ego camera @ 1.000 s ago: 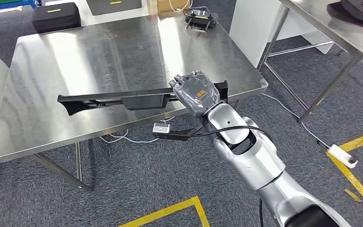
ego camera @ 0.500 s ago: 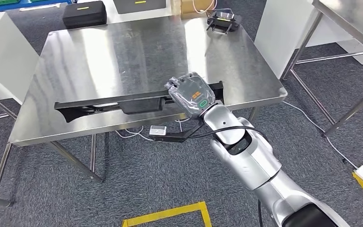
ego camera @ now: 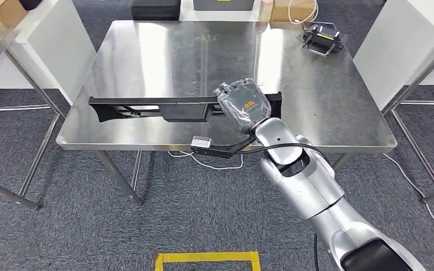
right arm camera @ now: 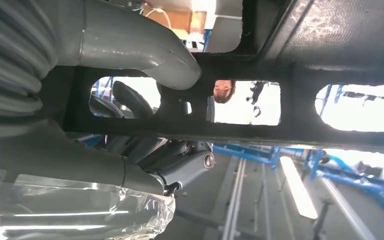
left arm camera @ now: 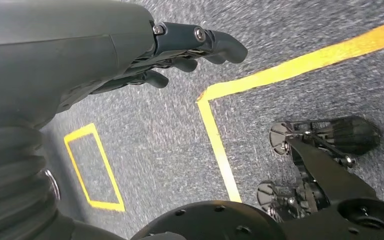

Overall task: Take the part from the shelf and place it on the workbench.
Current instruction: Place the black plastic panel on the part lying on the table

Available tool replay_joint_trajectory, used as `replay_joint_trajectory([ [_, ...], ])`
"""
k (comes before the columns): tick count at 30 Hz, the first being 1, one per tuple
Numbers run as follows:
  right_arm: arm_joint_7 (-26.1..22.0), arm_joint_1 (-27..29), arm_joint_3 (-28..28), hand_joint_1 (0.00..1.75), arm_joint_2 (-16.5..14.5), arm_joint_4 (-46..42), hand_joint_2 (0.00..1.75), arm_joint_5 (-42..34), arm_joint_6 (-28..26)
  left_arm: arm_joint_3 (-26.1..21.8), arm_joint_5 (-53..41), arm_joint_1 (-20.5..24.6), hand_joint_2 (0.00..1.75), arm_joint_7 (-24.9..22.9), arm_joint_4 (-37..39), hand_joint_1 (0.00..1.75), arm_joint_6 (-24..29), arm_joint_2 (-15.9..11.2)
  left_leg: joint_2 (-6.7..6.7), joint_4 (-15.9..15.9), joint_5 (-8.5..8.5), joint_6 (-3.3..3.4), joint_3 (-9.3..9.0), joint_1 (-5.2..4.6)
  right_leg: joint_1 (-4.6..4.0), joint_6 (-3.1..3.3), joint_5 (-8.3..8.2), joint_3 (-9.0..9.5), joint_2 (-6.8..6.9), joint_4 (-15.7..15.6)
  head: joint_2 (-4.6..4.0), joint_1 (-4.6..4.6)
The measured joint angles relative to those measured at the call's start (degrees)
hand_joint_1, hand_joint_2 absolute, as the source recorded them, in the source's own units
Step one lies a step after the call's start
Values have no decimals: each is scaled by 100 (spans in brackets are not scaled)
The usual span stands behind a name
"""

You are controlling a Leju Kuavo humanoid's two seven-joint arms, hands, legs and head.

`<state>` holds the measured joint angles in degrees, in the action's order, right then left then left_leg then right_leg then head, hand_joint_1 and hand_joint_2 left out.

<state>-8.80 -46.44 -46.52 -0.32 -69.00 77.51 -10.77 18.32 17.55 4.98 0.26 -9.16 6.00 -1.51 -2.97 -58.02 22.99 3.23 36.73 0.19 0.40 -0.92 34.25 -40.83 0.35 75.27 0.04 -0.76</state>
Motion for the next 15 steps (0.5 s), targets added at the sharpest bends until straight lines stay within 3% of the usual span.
replay_joint_trajectory([
  [2,-13,16,-1,171,-28,84,175,33,-9,1,1,-2,175,1,0,0,-3,6,-162,-6,4,-9,-9,5,33,-105,-292,124,-51,-450,0,-1],
  [4,-25,23,-9,171,-76,145,175,40,-16,2,-1,2,175,2,-1,0,-6,12,-316,-25,15,-49,5,0,97,-177,-661,432,-289,-1247,0,-1],
  [6,-29,35,-16,171,-128,195,175,40,-24,2,-3,1,175,2,-1,0,-8,13,-443,-39,14,-115,42,-5,124,-137,-814,584,-423,-1609,0,-5],
  [8,-31,43,-19,171,-187,230,175,42,-27,2,-4,-19,175,1,1,0,-8,7,-526,-41,5,-182,77,22,116,-48,-834,608,-303,-1621,0,-5],
  [9,-31,42,-19,171,-215,241,175,44,-27,2,-4,-29,175,1,2,0,-10,5,-449,-74,24,-214,100,28,119,-9,-842,622,-248,-1632,0,-7],
  [10,-31,38,-19,171,-241,249,175,46,-27,2,-4,-32,175,2,2,0,-11,3,-290,-189,95,-250,157,32,126,34,-842,641,-188,-1644,0,-24],
  [12,-30,33,-19,171,-271,266,175,47,-26,2,-5,-19,175,3,2,0,-7,5,106,-745,385,-316,421,39,112,112,-823,679,-67,-1658,0,-55],
  [14,-21,34,-19,171,-275,296,175,45,-19,3,-9,-7,175,3,2,0,-1,2,256,-1460,670,-368,790,74,90,159,-798,699,55,-1657,0,-64],
  [15,-9,36,-19,171,-276,316,175,47,-13,3,-11,-8,175,3,2,0,-3,-3,274,-1632,694,-385,889,90,87,165,-790,703,105,-1656,0,-65],
])
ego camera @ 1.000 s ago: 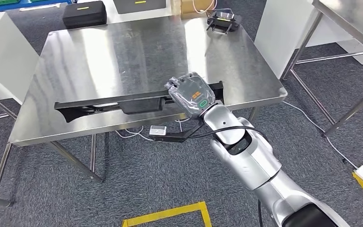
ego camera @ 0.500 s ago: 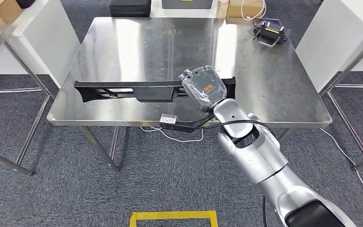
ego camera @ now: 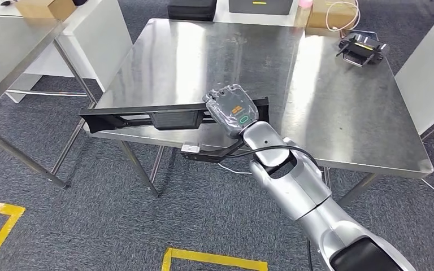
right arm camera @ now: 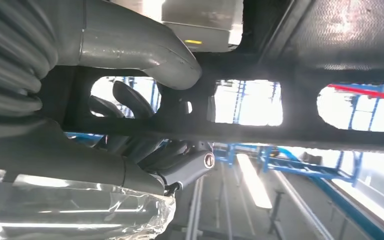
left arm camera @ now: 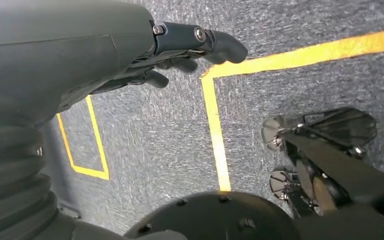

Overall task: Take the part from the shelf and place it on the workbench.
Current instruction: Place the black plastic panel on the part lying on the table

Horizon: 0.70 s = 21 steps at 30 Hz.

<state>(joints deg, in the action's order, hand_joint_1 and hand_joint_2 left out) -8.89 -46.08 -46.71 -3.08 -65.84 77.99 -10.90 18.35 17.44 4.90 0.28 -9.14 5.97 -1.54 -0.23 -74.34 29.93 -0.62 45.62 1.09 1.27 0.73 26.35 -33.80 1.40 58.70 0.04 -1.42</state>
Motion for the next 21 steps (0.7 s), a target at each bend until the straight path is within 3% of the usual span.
replay_joint_trajectory([
  [1,16,1,1,171,-1,17,175,7,5,1,-4,-4,175,4,0,0,-2,-7,10,49,-79,-9,-16,14,0,-1,6,3,38,0,0,-2],
  [2,36,2,2,171,-2,31,175,20,9,2,-16,-7,175,15,0,0,-2,-17,25,327,-241,-8,-158,27,1,-9,13,9,67,0,0,-2],
  [3,53,1,5,171,-4,39,175,34,10,3,-26,-9,175,30,0,0,-1,-29,62,740,-422,6,-385,33,-1,-21,20,16,87,0,0,-3],
  [5,87,-5,20,171,-4,46,175,81,13,5,-46,5,175,57,0,0,38,-53,130,1397,-614,54,-756,6,-35,-66,45,24,114,0,0,5],
  [8,138,-14,32,171,-3,55,175,167,28,5,-48,20,175,61,-1,0,112,-65,112,1562,-592,151,-850,-55,-48,-162,67,54,143,-29,0,11],
  [10,216,-18,51,171,6,66,175,237,33,7,-48,23,175,53,-2,0,113,-66,88,1622,-614,229,-913,-45,-42,-212,124,26,83,61,0,20],
  [12,363,-33,107,171,53,83,175,332,30,11,-48,36,175,31,-2,0,107,-64,53,1664,-627,304,-965,-24,-37,-192,345,-235,-32,581,0,35],
  [14,516,-43,199,171,127,109,175,432,23,20,-48,49,175,5,-2,0,108,-63,-9,1661,-611,345,-974,-26,-34,-167,600,-661,-87,1347,0,41],
  [15,566,-47,261,171,168,127,175,475,20,30,-48,48,175,-5,-2,0,109,-63,-49,1659,-601,350,-983,-27,-34,-185,630,-816,-95,1569,0,41],
  [16,596,-55,332,171,207,147,175,512,18,42,-46,42,175,-10,-2,0,111,-63,-88,1657,-588,348,-998,-27,-34,-222,566,-865,-99,1577,0,48],
  [17,611,-71,404,171,241,171,175,544,17,53,-41,34,175,-14,-2,0,111,-60,-124,1656,-572,338,-1021,-27,-34,-268,412,-798,-102,1347,0,51],
  [19,630,-134,543,171,290,243,175,592,11,73,-16,21,175,-15,-2,0,111,-53,-177,1645,-529,295,-1065,-41,-31,-335,20,-475,-109,545,0,60],
  [21,658,-215,638,171,304,342,175,633,-12,83,9,18,175,-9,-1,0,112,-48,-199,1633,-481,240,-1082,-69,-31,-304,-190,-248,-116,26,0,51],
])
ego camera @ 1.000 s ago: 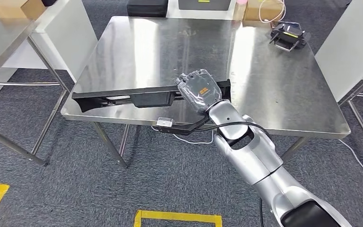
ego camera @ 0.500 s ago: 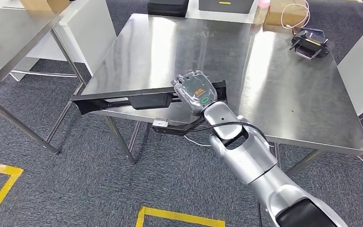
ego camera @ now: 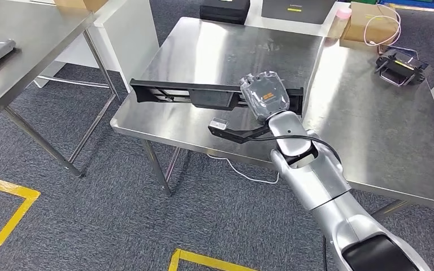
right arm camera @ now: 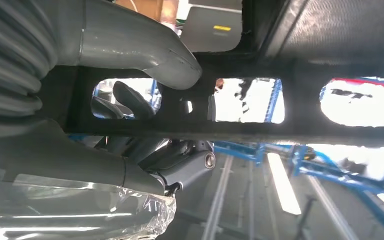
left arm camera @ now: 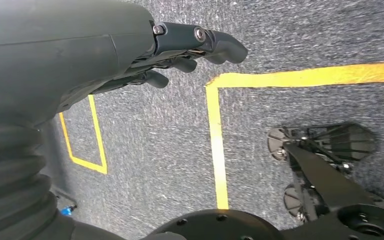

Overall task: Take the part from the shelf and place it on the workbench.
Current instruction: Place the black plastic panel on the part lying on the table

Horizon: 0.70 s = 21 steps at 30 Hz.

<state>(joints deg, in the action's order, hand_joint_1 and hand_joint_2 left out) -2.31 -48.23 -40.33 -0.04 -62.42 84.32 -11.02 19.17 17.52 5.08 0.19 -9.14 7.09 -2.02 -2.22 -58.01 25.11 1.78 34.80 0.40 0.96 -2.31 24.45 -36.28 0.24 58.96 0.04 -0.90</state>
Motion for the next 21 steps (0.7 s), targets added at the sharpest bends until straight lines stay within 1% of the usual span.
replay_joint_trajectory([
  [1,16,-31,37,171,4,53,175,17,-13,2,6,-2,175,3,1,0,1,1,-4,-4,18,-26,-1,-7,-7,40,-16,35,-3,-67,0,-3],
  [3,36,-69,97,171,2,140,175,42,-26,2,12,-12,175,6,1,0,5,-1,11,-16,54,-80,-4,19,0,121,-12,51,-5,-79,0,-8],
  [4,39,-82,124,171,-1,171,175,47,-28,2,13,-17,175,7,1,0,5,-1,45,-86,104,-113,19,32,13,160,-7,68,-6,-86,0,-15],
  [5,40,-93,144,171,-4,198,175,50,-30,3,13,-20,175,8,1,0,5,1,88,-249,199,-148,89,44,27,202,-1,90,-7,-94,0,-25],
  [6,40,-101,157,171,-8,222,175,52,-32,3,14,-20,175,9,1,0,6,3,135,-531,340,-179,225,55,33,238,13,111,-7,-97,0,-31],
  [8,42,-105,165,171,-15,280,175,59,-37,4,19,-20,175,11,1,0,7,5,185,-1278,641,-226,632,70,18,299,46,143,-5,-96,0,-37],
  [9,45,-104,166,171,-20,312,175,67,-38,4,24,-22,175,12,1,0,8,5,193,-1546,698,-236,808,74,11,311,61,156,-5,-96,0,-36],
  [10,51,-102,170,171,-27,345,175,83,-39,4,32,-25,175,12,1,0,8,5,199,-1612,638,-233,892,75,5,315,78,173,-6,-95,0,-38],
  [11,59,-102,177,171,-34,375,175,100,-41,3,40,-28,175,13,1,0,8,4,203,-1460,475,-217,865,75,0,313,95,196,-7,-95,0,-38],
  [12,72,-103,185,171,-42,401,175,122,-43,3,45,-31,175,14,1,0,8,3,207,-1111,238,-185,728,71,-5,305,117,228,-8,-95,0,-38],
  [13,91,-104,194,171,-51,427,175,148,-51,2,51,-32,175,16,1,0,8,-1,216,-702,29,-138,543,59,-11,294,141,262,-9,-97,0,-36],
  [14,113,-111,203,171,-60,454,175,173,-68,2,54,-31,175,18,1,0,8,-7,226,-362,-105,-92,379,40,-31,276,164,285,-9,-97,0,-33],
  [15,137,-118,216,171,-72,485,175,199,-90,2,58,-28,175,19,1,0,8,-11,234,-135,-168,-52,266,18,-42,253,185,299,-8,-97,0,-33],
  [16,158,-124,236,171,-86,519,175,227,-110,2,63,-25,175,19,1,0,8,-15,237,-53,-154,-20,220,-6,-47,227,202,304,-4,-100,0,-30],
  [17,174,-131,262,171,-101,553,175,248,-126,2,69,-22,175,20,1,0,8,-17,229,-37,-138,1,212,-24,-51,197,212,310,3,-111,0,-34],
  [19,199,-136,341,171,-132,617,175,275,-144,2,83,-24,175,19,1,0,7,-14,214,44,-152,56,145,-6,-46,144,256,299,11,-84,0,-28],
  [20,209,-145,383,171,-140,651,175,281,-162,3,90,-25,175,19,1,0,7,-10,210,88,-162,86,105,8,-49,132,313,245,7,33,0,-25],
  [21,218,-153,423,171,-144,685,175,285,-184,3,95,-24,175,18,1,0,6,-6,207,125,-169,113,67,24,-48,131,416,120,0,278,0,-16],
])
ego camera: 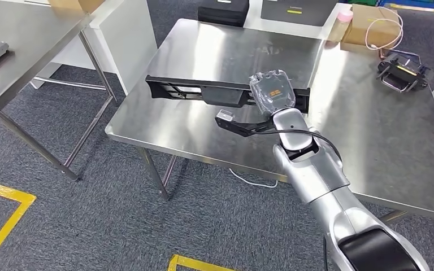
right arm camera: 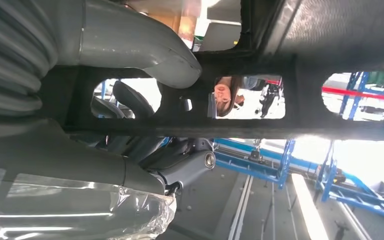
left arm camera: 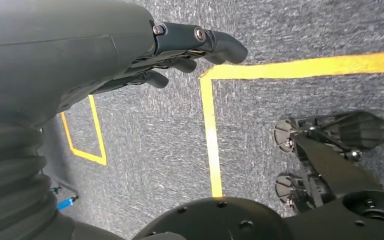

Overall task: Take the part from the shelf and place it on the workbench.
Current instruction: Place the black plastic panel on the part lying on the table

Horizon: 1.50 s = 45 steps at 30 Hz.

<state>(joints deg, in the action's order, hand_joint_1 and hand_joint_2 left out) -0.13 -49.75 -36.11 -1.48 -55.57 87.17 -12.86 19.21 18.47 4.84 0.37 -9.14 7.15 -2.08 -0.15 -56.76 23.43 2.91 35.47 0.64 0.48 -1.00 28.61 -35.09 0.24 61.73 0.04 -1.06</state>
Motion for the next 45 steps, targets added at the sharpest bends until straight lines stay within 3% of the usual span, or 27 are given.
replay_joint_trajectory([
  [2,8,-5,52,171,3,74,175,2,-34,1,4,6,175,0,0,0,-1,7,-15,2,22,34,-22,-5,17,7,262,-418,-11,768,0,9],
  [4,10,10,79,171,8,139,175,2,-38,1,4,4,175,0,0,0,-3,9,-42,-2,52,33,-48,-6,35,-46,334,-733,-11,1232,0,14],
  [5,10,16,89,171,9,166,175,2,-38,1,4,2,175,0,0,0,-4,14,-58,-4,71,19,-70,-4,47,-99,225,-721,-11,1125,0,17],
  [7,13,18,106,171,11,202,175,5,-39,1,4,-1,175,0,0,0,-7,27,-86,-16,124,-31,-126,-2,93,-210,-157,-426,-9,380,0,23],
  [8,25,13,111,171,10,217,175,8,-41,0,5,0,175,0,0,0,-8,32,-96,-34,158,-66,-142,-13,107,-233,-317,-251,-13,5,0,25],
  [10,67,4,118,171,1,246,175,16,-49,0,9,1,175,-1,0,0,-9,32,-103,-61,210,-129,-152,-29,115,-188,-442,-75,-21,-365,0,18],
  [14,149,-47,196,171,5,347,175,20,-66,1,14,0,175,-10,0,0,-8,33,-72,-205,337,-232,-100,21,119,-6,-420,-34,-28,-380,0,3],
  [17,239,-128,276,171,15,554,175,20,-139,1,25,0,175,-10,0,0,-7,28,-20,-1164,787,-304,375,43,111,77,-383,15,-30,-384,0,-17],
  [18,280,-159,315,171,25,660,175,20,-170,1,32,-1,175,-9,0,0,-6,26,-14,-1512,895,-314,579,47,98,94,-371,27,-29,-384,0,-15],
  [19,315,-193,361,171,42,774,175,20,-195,1,43,-3,175,-9,0,0,-4,26,-10,-1687,897,-311,710,49,87,107,-360,41,-29,-383,0,-16],
  [20,340,-235,415,171,64,893,175,20,-219,1,54,-7,175,-8,0,0,-2,26,-7,-1661,789,-297,748,49,76,118,-349,57,-29,-383,0,-16],
  [21,356,-286,476,171,92,1010,175,20,-238,1,66,-10,175,-7,0,0,0,24,-5,-1409,581,-269,670,48,68,123,-337,78,-31,-382,0,-16],
  [22,365,-342,539,171,121,1115,175,20,-254,0,74,-13,175,-5,0,0,1,22,-5,-1026,336,-230,516,44,61,121,-323,101,-33,-383,0,-17],
  [24,398,-476,667,171,189,1338,175,21,-302,-1,88,-12,175,0,1,0,3,9,-2,-368,61,-146,213,13,39,94,-296,126,-36,-390,0,-11],
  [25,420,-538,724,171,227,1447,175,21,-332,-2,96,-9,175,7,1,0,4,4,-1,-210,32,-122,137,-6,26,78,-284,126,-36,-389,0,-11],
  [29,475,-697,920,171,395,1821,175,22,-392,0,121,-12,175,28,1,0,8,-3,-12,-117,41,-187,92,-58,-38,62,-254,129,-22,-375,0,-1],
  [38,472,-761,1103,171,552,2211,175,22,-395,-2,148,-19,175,150,0,0,47,-4,-29,-118,48,-102,95,-145,-5,-17,-274,139,-4,-422,0,-1],
  [41,471,-774,1125,171,583,2271,175,22,-397,-3,181,-28,175,797,-3,0,275,-3,-31,-118,41,-83,95,-154,9,-29,-279,138,-3,-425,0,-2],
  [45,426,-768,1197,171,675,2341,175,22,-437,-89,280,-27,175,2549,-28,0,1137,19,-36,-119,39,-75,95,-157,26,-61,-282,136,0,-427,0,-1],
])
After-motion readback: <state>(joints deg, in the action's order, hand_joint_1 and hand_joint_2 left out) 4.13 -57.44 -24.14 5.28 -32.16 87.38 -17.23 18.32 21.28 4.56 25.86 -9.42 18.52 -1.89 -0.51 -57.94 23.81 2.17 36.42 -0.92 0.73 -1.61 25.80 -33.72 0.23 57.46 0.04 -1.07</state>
